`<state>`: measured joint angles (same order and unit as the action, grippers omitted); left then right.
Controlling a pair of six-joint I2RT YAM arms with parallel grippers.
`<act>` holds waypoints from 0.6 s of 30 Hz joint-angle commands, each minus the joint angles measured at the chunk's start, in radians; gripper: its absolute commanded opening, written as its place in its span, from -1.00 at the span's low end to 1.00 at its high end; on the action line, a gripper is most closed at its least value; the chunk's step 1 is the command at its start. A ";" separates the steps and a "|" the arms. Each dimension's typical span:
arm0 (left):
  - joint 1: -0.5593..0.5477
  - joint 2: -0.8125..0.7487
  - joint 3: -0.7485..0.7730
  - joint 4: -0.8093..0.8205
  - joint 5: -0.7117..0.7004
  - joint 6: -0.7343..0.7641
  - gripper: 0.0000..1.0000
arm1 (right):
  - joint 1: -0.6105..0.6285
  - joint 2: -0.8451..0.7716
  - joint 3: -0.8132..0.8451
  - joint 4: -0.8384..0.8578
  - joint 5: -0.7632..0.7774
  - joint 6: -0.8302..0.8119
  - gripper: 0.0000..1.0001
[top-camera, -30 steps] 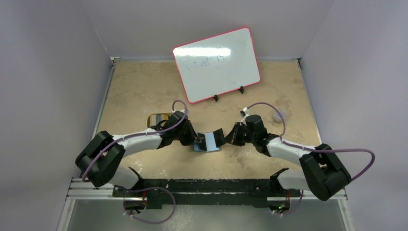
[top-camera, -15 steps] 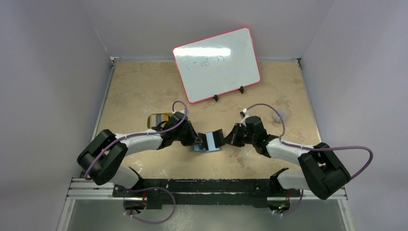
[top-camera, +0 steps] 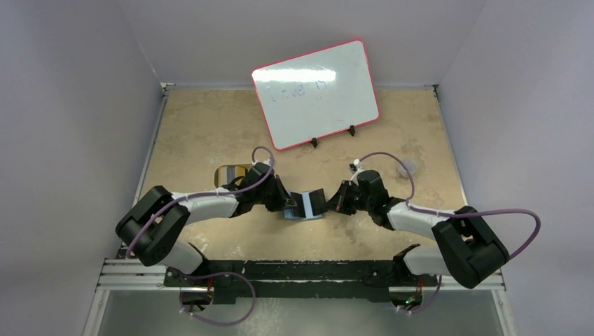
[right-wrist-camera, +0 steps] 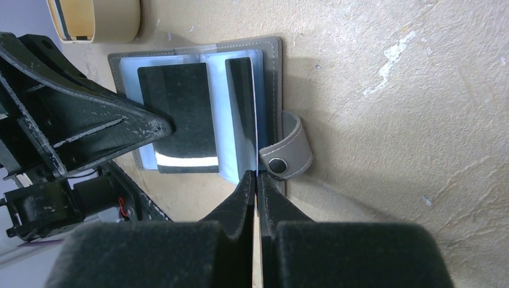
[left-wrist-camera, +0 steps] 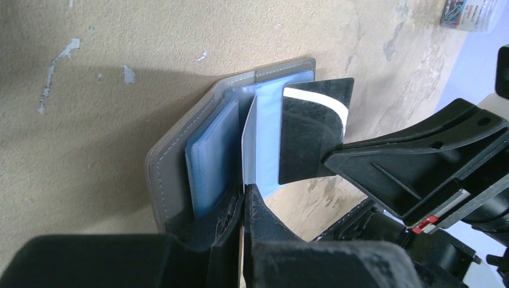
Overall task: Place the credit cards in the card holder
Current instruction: Insert the credit card into the card holder.
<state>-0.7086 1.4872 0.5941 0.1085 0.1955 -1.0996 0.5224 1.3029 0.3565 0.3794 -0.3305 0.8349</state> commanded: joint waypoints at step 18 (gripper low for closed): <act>-0.019 0.016 -0.022 0.046 -0.045 -0.004 -0.97 | 0.004 -0.084 0.114 -0.214 0.051 -0.064 -1.00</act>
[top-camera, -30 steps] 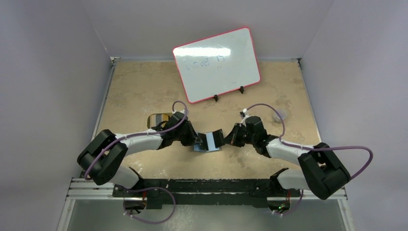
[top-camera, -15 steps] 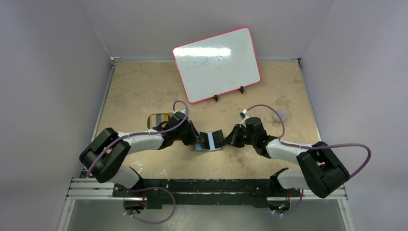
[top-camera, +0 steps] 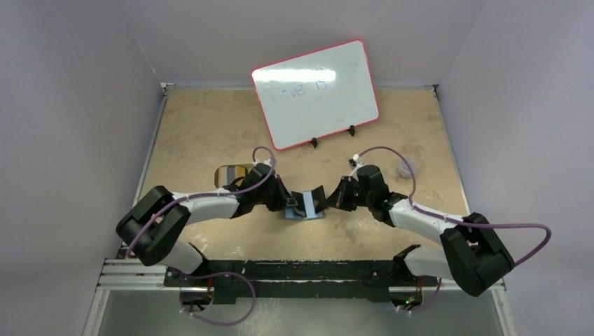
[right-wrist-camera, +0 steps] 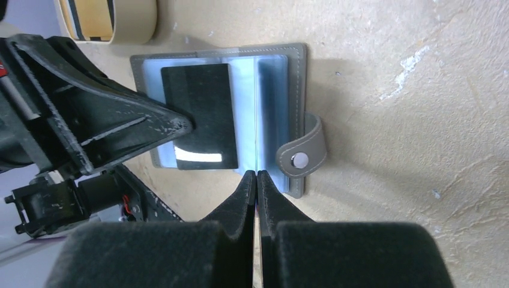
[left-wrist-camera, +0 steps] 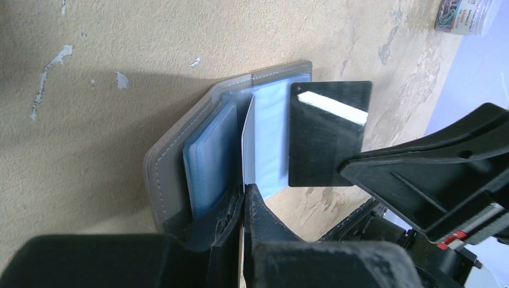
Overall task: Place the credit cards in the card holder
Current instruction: Insert the credit card into the card holder.
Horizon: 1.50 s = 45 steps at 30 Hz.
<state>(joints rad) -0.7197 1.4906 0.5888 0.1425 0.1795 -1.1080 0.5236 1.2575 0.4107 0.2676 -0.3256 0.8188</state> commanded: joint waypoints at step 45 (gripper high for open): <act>-0.078 0.058 0.074 -0.111 -0.211 -0.012 -0.38 | 0.001 -0.157 0.094 -0.252 0.158 -0.087 -1.00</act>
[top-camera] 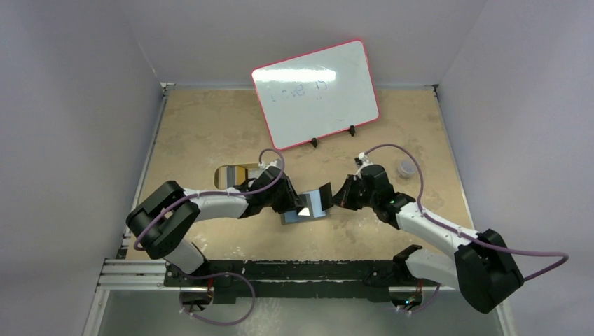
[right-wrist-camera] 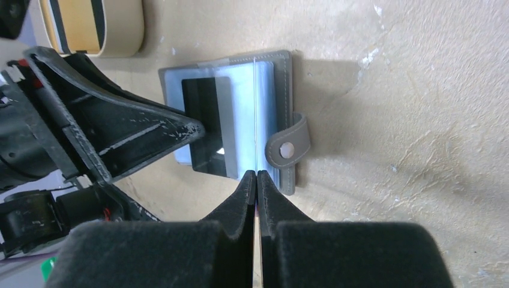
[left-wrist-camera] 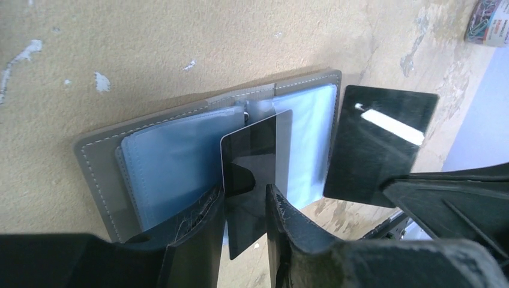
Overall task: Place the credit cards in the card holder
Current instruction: Insert the credit card into the card holder.
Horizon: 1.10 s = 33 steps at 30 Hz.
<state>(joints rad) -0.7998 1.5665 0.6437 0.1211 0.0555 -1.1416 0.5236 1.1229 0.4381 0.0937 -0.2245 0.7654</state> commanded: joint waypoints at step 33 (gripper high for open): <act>-0.047 0.049 0.138 -0.101 -0.064 0.012 -0.35 | 0.004 0.034 0.005 -0.011 0.079 -0.049 -1.00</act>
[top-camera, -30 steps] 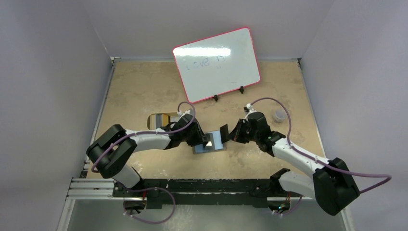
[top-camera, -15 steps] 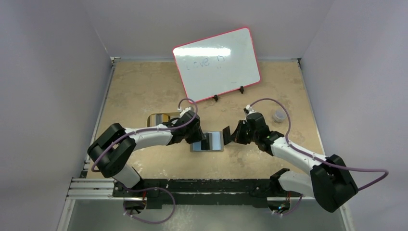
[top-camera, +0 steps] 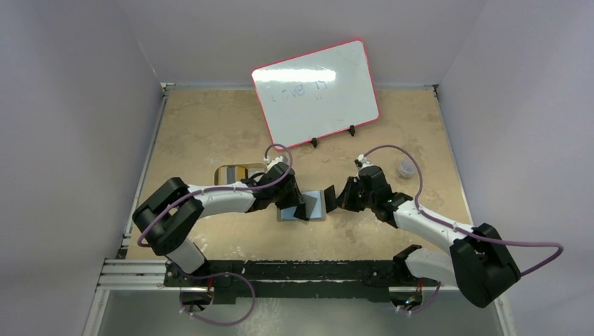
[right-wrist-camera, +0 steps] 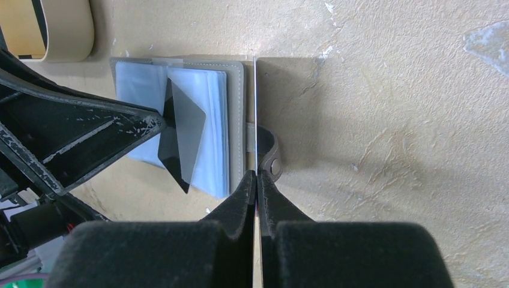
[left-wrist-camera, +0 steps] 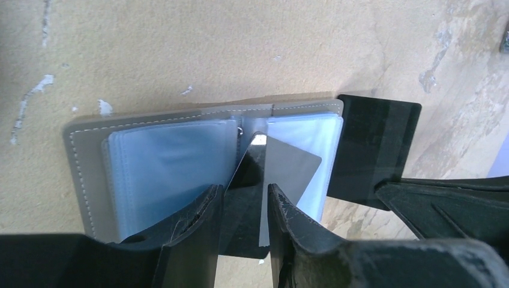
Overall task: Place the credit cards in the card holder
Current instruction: Insert the credit card into the card holder.
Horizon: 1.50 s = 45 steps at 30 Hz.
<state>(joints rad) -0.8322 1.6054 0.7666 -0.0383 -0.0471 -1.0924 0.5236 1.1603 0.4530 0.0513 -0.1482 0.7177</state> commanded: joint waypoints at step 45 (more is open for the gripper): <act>-0.027 -0.102 0.028 -0.228 0.008 0.119 -0.27 | 0.099 -0.053 0.100 0.019 -0.054 0.046 -1.00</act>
<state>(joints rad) -0.8539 1.5105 0.8070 -0.2726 -0.0193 -0.9855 0.6132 1.1202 0.4946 0.0349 -0.2020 0.7502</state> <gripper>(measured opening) 0.364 0.005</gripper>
